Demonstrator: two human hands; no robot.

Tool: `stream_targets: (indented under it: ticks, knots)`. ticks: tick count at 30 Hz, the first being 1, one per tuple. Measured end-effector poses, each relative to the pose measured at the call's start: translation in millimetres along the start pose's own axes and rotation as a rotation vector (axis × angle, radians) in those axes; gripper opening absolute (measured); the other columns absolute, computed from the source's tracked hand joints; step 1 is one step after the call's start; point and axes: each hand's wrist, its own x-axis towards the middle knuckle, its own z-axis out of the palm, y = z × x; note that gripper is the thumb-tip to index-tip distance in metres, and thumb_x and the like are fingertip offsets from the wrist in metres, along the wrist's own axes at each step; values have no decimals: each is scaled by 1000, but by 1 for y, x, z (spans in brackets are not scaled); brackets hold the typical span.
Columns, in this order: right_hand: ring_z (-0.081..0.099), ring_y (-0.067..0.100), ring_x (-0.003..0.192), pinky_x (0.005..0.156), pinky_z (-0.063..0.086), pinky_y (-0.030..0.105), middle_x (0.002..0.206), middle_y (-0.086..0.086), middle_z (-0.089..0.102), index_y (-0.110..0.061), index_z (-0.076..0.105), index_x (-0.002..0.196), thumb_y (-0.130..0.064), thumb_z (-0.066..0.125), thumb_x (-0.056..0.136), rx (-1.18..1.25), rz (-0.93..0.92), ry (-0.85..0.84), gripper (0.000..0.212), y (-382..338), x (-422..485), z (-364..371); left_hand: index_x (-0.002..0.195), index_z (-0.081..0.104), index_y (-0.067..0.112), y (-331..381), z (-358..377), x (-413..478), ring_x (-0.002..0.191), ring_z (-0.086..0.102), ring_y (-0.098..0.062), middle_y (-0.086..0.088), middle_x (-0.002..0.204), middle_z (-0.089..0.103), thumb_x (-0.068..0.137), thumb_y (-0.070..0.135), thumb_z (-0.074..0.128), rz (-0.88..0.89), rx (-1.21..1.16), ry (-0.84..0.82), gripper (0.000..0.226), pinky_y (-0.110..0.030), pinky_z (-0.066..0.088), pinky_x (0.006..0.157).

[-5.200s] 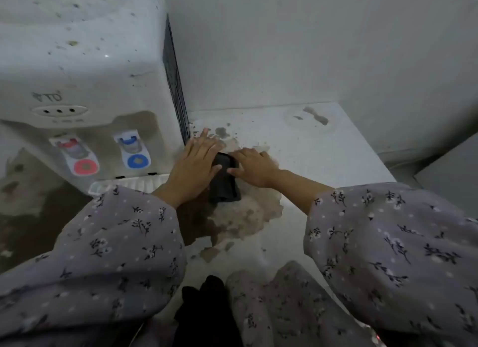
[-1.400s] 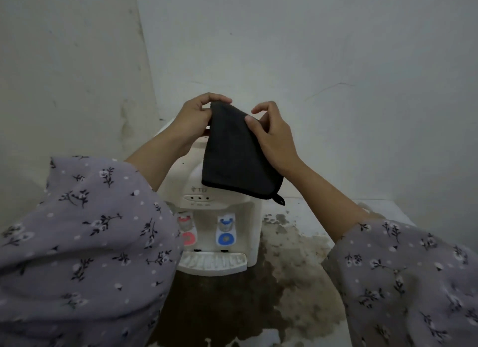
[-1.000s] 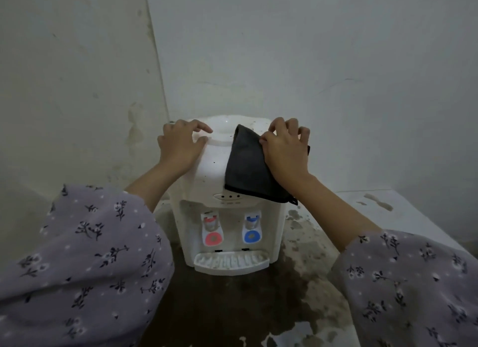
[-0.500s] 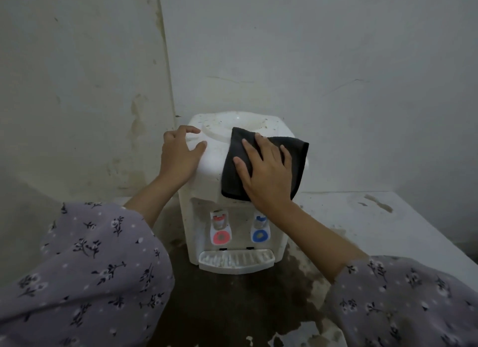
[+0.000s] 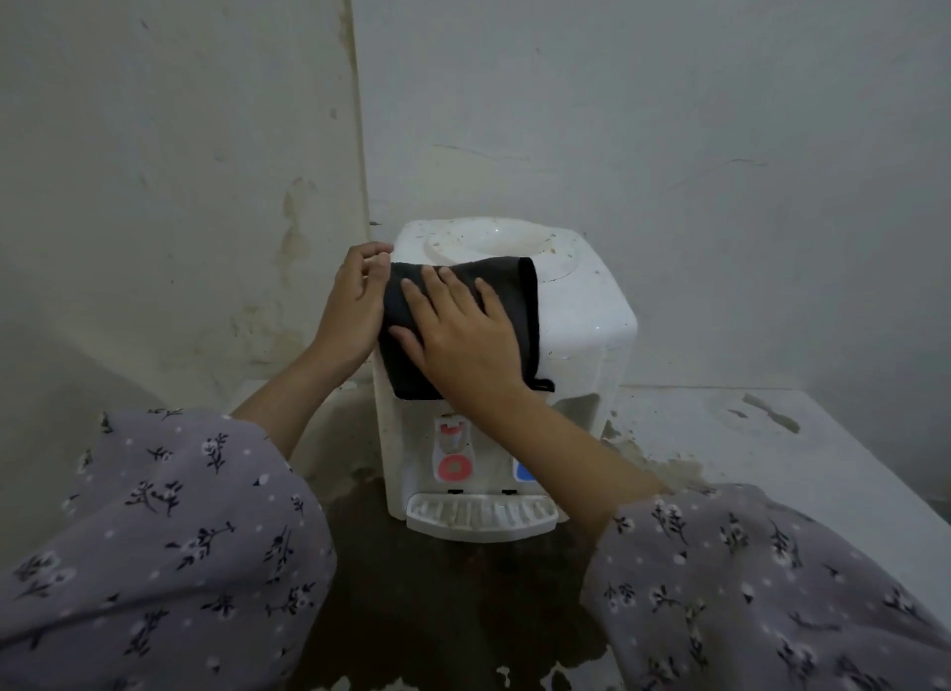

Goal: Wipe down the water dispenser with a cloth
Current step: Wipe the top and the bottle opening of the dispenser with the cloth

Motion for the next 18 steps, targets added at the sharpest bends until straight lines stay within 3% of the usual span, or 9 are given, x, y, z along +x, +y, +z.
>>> stream_targets:
  ticks: [3,10,13,18]
  knots:
    - [57,25,116,95,44,44,125,11,61,-12,60,123,-46,41,94,26,-53,90,48,24,-15,-2,116,45,26,-6,2,-2,110,48,-13,-6,126,48,101,31,32,27,60,-6,21,-24,39,93]
    - [55,25,119,97,43,43,130,10,58,-14,58,127,-46,46,94,48,-137,190,47,98,-47,-7,126,44,21,-11,4,-5,106,40,-3,2,128,38,100,33,33,14,104,-29,31,0,28,80]
    - [52,27,122,101,40,44,132,12,55,-12,52,129,-43,42,97,75,-110,219,46,126,-60,-5,127,43,20,-12,1,-6,110,43,-7,0,132,43,101,33,32,28,65,-6,32,-13,32,89]
    - [56,25,118,99,41,41,125,11,61,-8,62,121,-39,44,96,85,-33,290,44,100,-52,-1,130,39,28,-15,-4,-3,114,47,-14,2,133,49,98,46,27,-4,-18,-26,39,-16,35,83]
